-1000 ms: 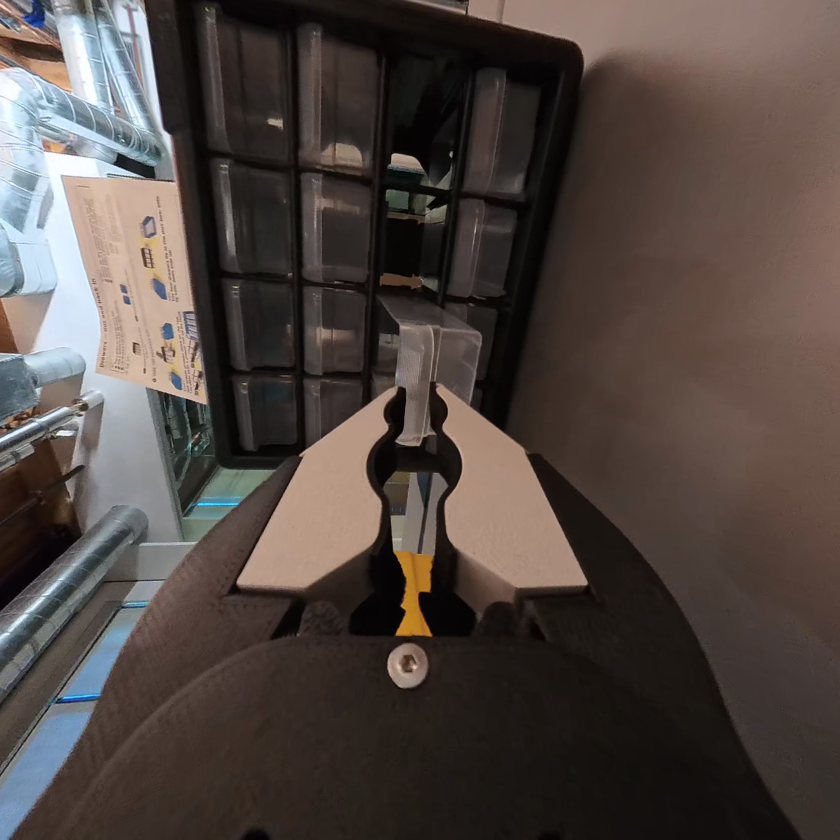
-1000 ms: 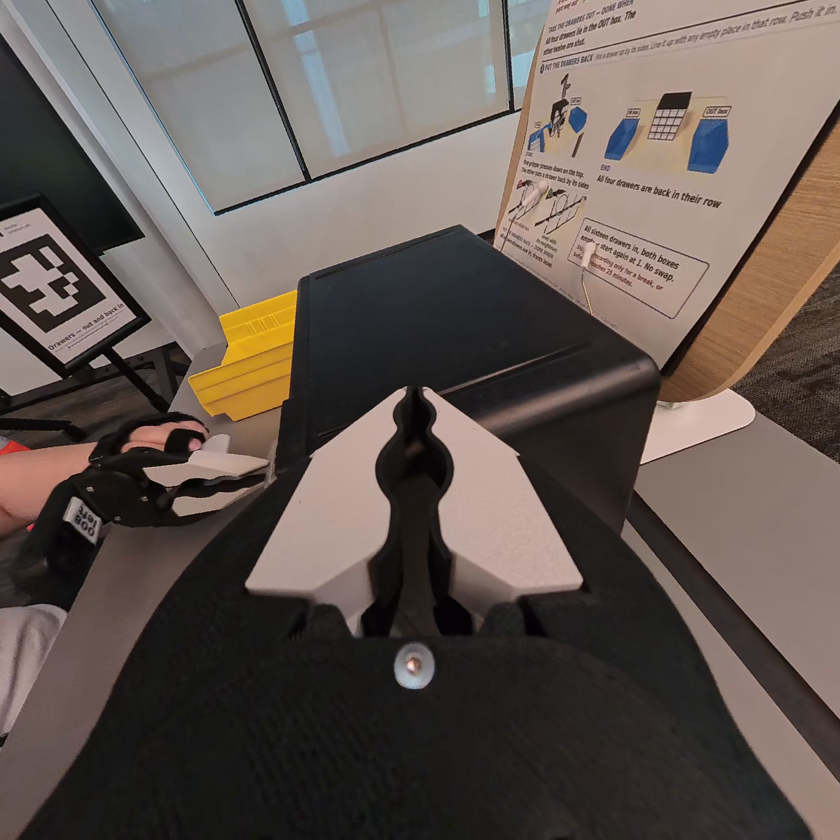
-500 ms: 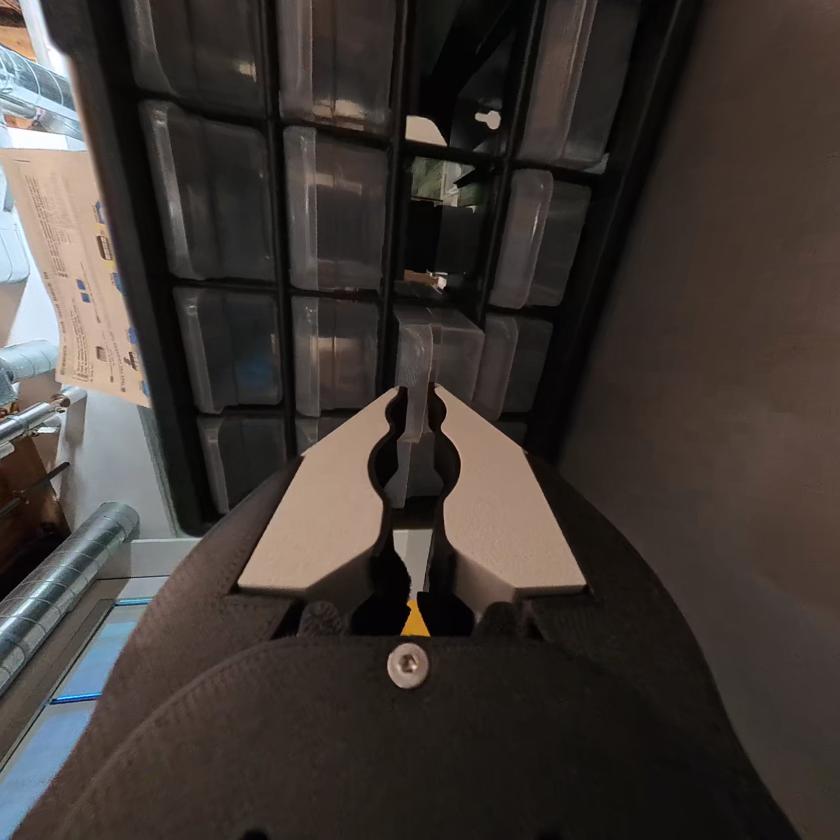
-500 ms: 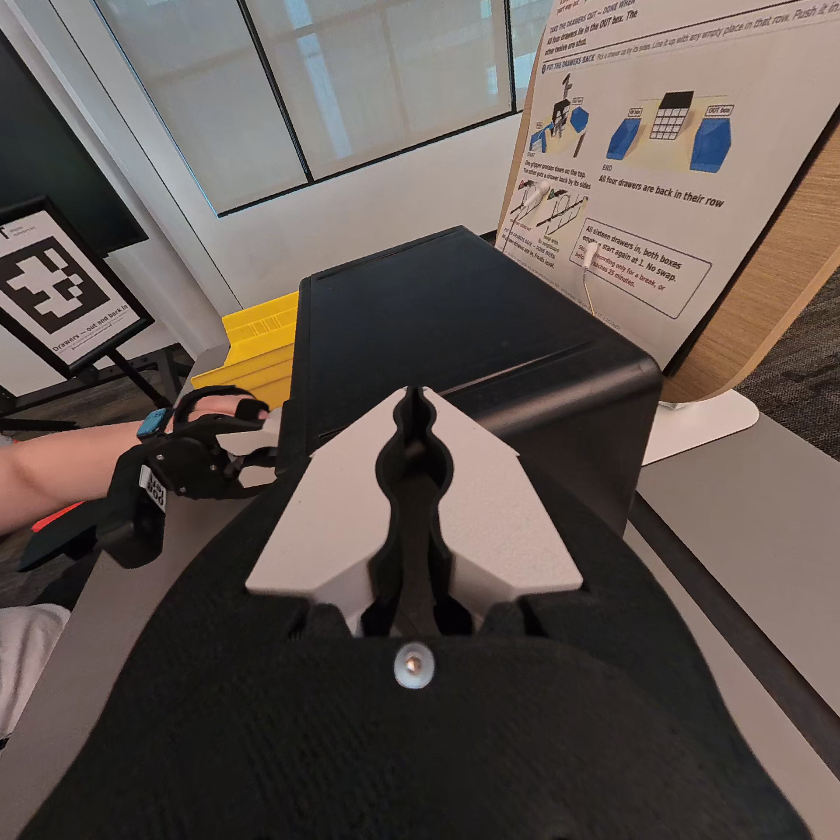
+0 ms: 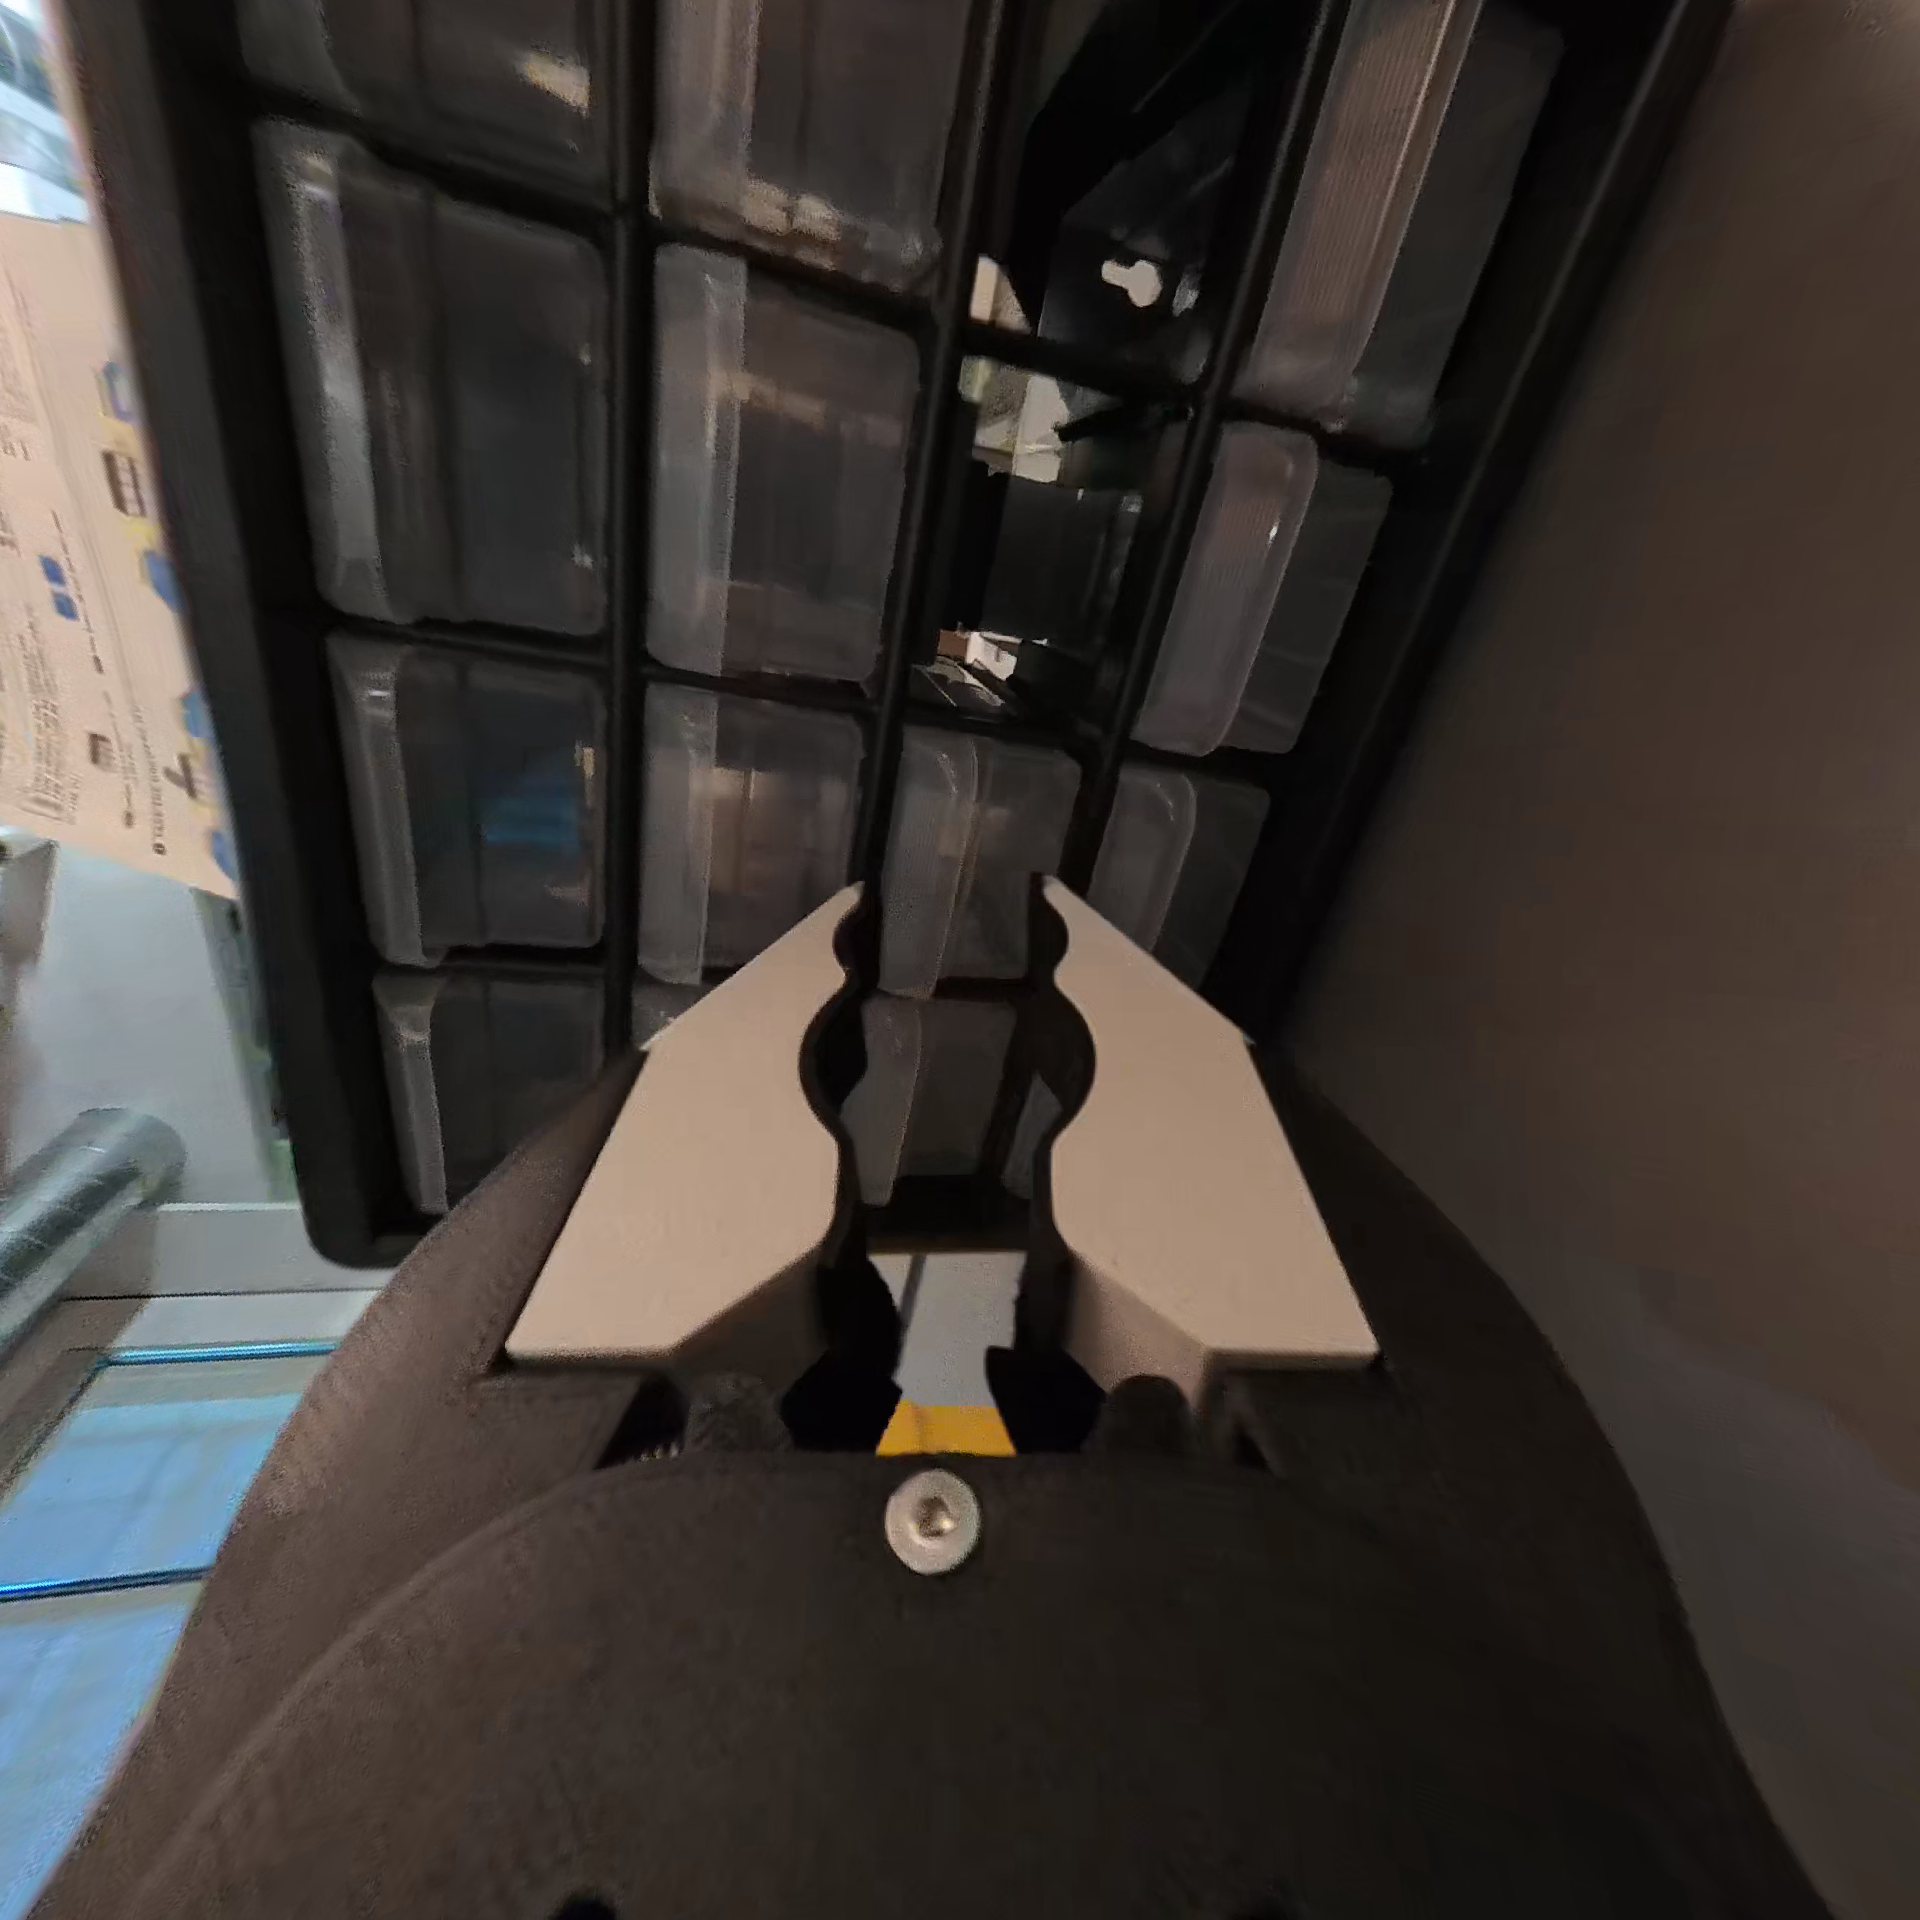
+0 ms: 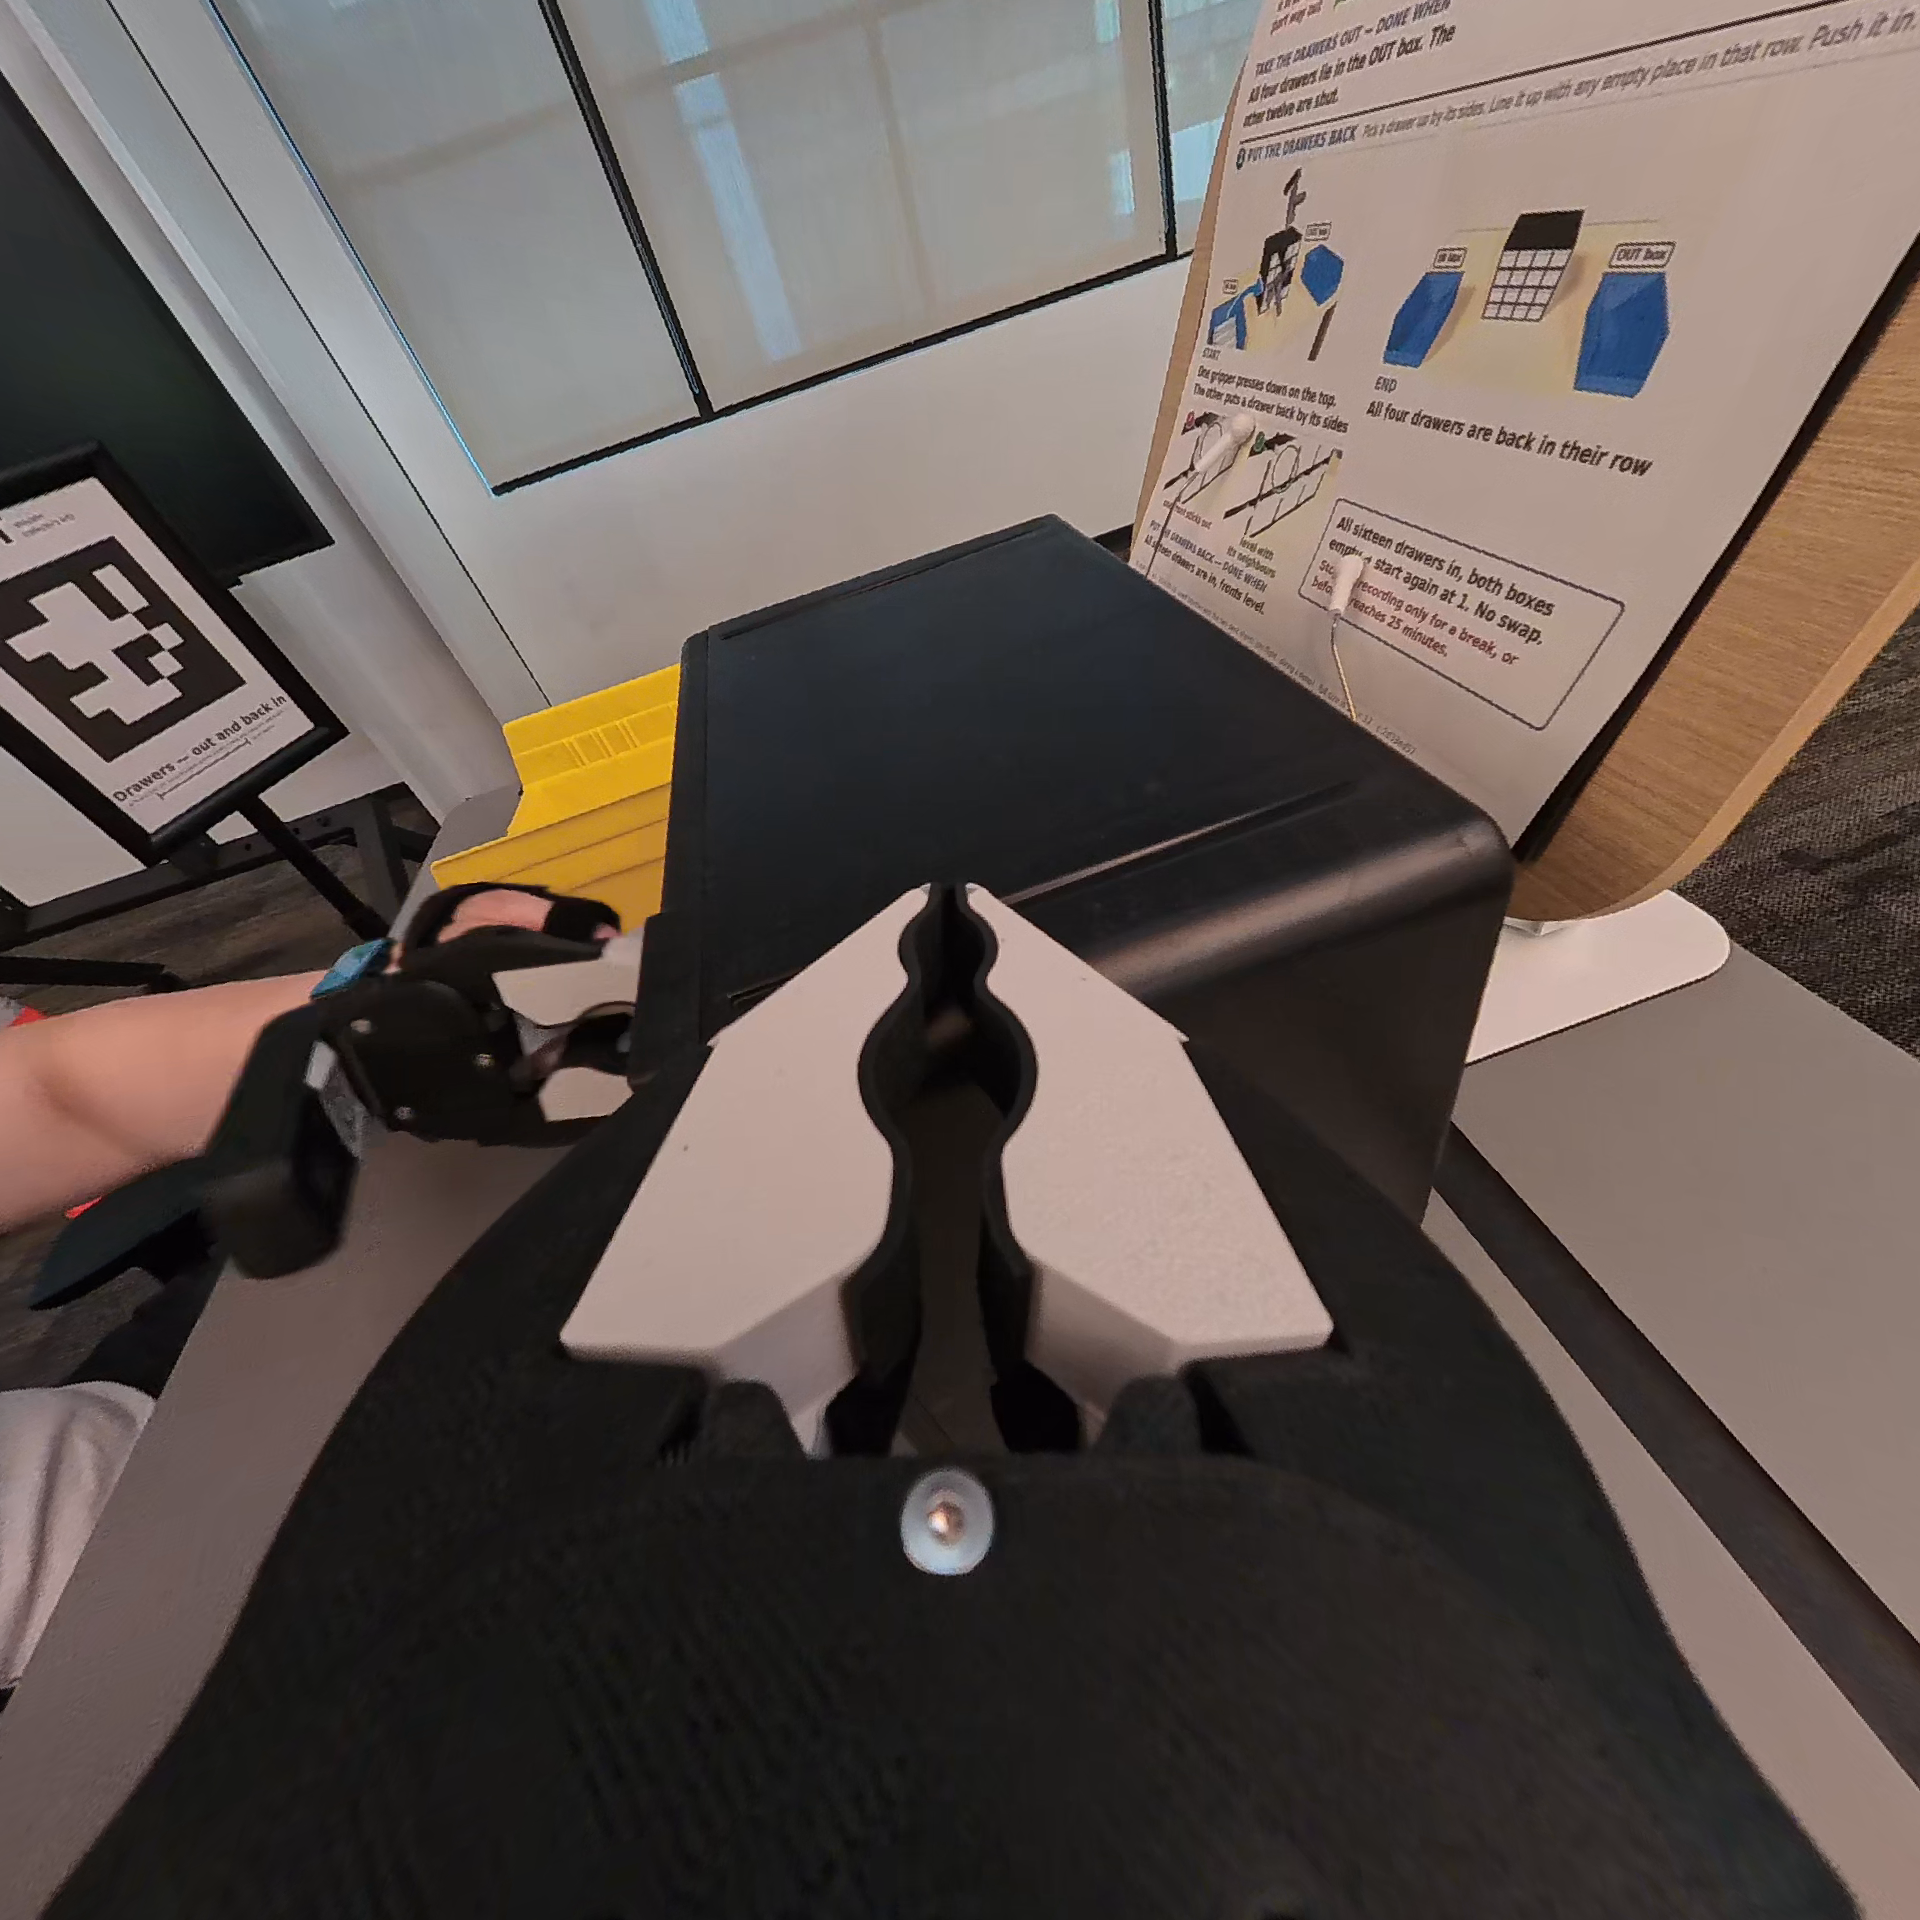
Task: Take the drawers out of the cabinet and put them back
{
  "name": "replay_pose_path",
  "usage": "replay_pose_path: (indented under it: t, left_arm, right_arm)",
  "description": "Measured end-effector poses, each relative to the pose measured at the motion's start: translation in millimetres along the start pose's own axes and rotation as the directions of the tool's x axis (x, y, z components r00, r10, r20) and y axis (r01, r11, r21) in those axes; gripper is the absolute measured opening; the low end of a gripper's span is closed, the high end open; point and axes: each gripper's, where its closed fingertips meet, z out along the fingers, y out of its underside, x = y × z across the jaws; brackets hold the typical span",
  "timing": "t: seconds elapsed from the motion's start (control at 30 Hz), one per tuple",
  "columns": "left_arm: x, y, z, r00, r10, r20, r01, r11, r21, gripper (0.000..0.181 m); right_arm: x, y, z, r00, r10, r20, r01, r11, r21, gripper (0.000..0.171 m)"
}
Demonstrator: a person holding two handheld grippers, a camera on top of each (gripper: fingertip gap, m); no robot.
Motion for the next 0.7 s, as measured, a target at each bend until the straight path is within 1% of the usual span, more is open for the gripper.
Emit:
replay_pose_path:
  t: [0.07, 0.13, 0.2, 0.23, 0.27, 0.33, 0.37, 0.4, 0.43, 0.47, 0.5, 0.53, 0.57, 0.7]
  left_arm:
    - [-10.5, -8.3, -24.3, 0.993, -0.117, -0.009, 0.117, 0.992, 0.044, 0.025]
    - [-44.2, -9.5, -57.9, 0.964, -0.264, 0.008, 0.262, 0.96, 0.093, 0.024]
    - [-97.8, 14.1, -90.8, 0.911, -0.409, 0.047, 0.403, 0.909, 0.107, 0.021]
    - [-122.2, 32.6, -104.4, 0.877, -0.479, 0.032, 0.474, 0.874, 0.105, 0.021]
    - [-139.0, 48.8, -116.2, 0.849, -0.527, -0.037, 0.528, 0.841, 0.116, 0.022]
    - [-155.4, 79.3, -134.1, 0.809, -0.54, -0.232, 0.578, 0.803, 0.148, 0.022]
    - [-158.7, 101.9, -136.4, 0.784, -0.544, -0.299, 0.596, 0.794, 0.12, 0.022]
    - [-155.3, 128.3, -134.7, 0.751, -0.552, -0.362, 0.607, 0.793, 0.05, 0.022]
    - [-147.0, 158.3, -130.0, 0.714, -0.57, -0.407, 0.605, 0.795, -0.053, 0.03]
    - [-134.9, 188.3, -124.8, 0.68, -0.589, -0.437, 0.584, 0.795, -0.163, 0.042]
    - [-120.3, 213.3, -120.2, 0.648, -0.603, -0.465, 0.557, 0.792, -0.251, 0.047]
    - [-105.4, 232.4, -114.9, 0.62, -0.614, -0.488, 0.536, 0.786, -0.309, 0.051]
    - [-89.6, 246.6, -108.7, 0.598, -0.619, -0.51, 0.517, 0.784, -0.344, 0.046]
    - [-21.3, 291.3, -87.2, 0.553, -0.593, -0.585, 0.356, 0.803, -0.477, 0.047]
  right_arm:
    - [0.0, 0.0, -0.1, 1.0, 0.001, 0.001, -0.001, 1.0, 0.001, 0.0]
    - [0.0, -0.2, 0.1, 1.0, 0.005, 0.004, -0.005, 1.0, 0.002, 0.0]
    - [0.0, -0.2, 0.1, 1.0, 0.01, 0.006, -0.01, 1.0, 0.004, 0.0]
    - [0.0, -0.3, 0.2, 1.0, 0.012, 0.008, -0.012, 1.0, 0.005, 0.0]
    - [0.0, -0.3, 0.1, 1.0, 0.013, 0.01, -0.013, 1.0, 0.007, 0.0]
    - [-0.1, -0.3, 0.1, 1.0, 0.016, 0.013, -0.016, 1.0, 0.008, 0.0]
    - [0.0, -0.3, 0.1, 1.0, 0.017, 0.014, -0.017, 1.0, 0.008, 0.0]
    - [-0.1, -0.4, 0.1, 1.0, 0.019, 0.015, -0.019, 1.0, 0.008, 0.0]
    - [0.0, -0.4, 0.1, 1.0, 0.022, 0.015, -0.022, 1.0, 0.008, 0.0]
    - [0.0, -0.4, 0.1, 1.0, 0.022, 0.015, -0.022, 1.0, 0.007, 0.0]
    - [0.0, -0.3, 0.1, 1.0, 0.02, 0.013, -0.021, 1.0, 0.005, 0.0]
    - [0.1, -0.3, 0.2, 1.0, 0.019, 0.011, -0.019, 1.0, 0.003, 0.0]
    - [0.1, -0.2, 0.2, 1.0, 0.018, 0.007, -0.018, 1.0, 0.001, 0.0]
    - [0.0, -0.4, 0.2, 1.0, 0.024, 0.008, -0.024, 1.0, 0.006, 0.0]
